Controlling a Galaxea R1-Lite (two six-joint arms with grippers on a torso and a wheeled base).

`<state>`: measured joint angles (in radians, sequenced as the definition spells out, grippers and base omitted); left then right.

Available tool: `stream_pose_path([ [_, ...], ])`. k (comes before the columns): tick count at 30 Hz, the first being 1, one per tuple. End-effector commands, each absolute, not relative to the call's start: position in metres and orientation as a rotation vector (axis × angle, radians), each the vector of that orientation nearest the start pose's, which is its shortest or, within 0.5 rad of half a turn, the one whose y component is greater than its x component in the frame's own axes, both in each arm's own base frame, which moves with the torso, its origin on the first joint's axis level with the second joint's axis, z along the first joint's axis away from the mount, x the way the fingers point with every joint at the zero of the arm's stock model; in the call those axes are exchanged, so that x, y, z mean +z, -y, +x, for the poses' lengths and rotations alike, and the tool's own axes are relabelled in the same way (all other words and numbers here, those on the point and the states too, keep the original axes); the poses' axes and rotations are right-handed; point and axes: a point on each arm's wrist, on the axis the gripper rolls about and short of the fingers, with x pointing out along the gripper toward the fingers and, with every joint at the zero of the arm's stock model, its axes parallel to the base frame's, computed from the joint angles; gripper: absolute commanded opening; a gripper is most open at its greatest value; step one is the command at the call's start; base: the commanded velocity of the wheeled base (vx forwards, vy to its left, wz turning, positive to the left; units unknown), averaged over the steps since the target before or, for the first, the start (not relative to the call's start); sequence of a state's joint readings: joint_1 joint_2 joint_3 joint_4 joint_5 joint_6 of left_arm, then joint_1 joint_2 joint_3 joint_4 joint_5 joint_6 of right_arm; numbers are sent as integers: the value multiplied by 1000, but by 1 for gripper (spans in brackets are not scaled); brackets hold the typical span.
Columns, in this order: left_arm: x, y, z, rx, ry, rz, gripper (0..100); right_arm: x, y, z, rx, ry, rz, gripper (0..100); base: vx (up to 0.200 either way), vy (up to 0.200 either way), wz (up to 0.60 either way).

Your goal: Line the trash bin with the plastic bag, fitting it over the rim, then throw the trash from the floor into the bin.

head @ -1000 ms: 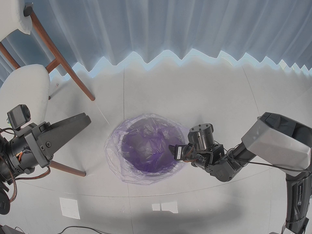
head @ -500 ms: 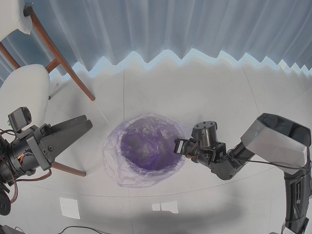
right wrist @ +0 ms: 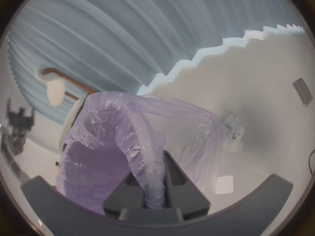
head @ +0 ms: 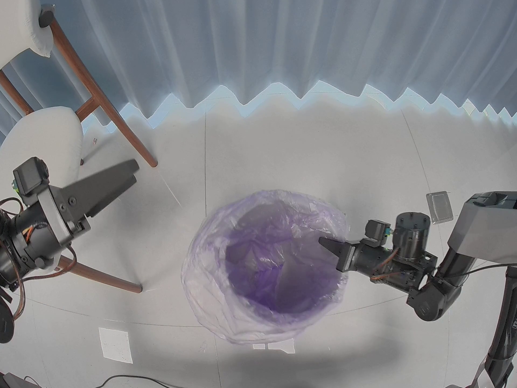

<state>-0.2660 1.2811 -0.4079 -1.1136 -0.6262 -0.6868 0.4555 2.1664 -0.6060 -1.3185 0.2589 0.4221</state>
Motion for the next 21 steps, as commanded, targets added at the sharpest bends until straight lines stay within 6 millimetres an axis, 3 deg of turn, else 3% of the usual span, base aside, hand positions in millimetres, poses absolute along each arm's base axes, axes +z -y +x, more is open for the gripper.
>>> stream_pose_path([
  [1,227,39,206,-790,-111,-709,100,51,-115,281,737,-355,338,0,0,0,0],
  [8,182,25,254,-688,-280,-763,100,55,-112,271,796,-323,312,0,0,0,0],
  [12,154,27,253,-790,-447,-796,100,57,-112,266,822,-323,301,0,0,0,0],
  [21,106,41,268,-778,-640,-847,100,70,-113,253,919,-312,307,0,0,0,0],
])
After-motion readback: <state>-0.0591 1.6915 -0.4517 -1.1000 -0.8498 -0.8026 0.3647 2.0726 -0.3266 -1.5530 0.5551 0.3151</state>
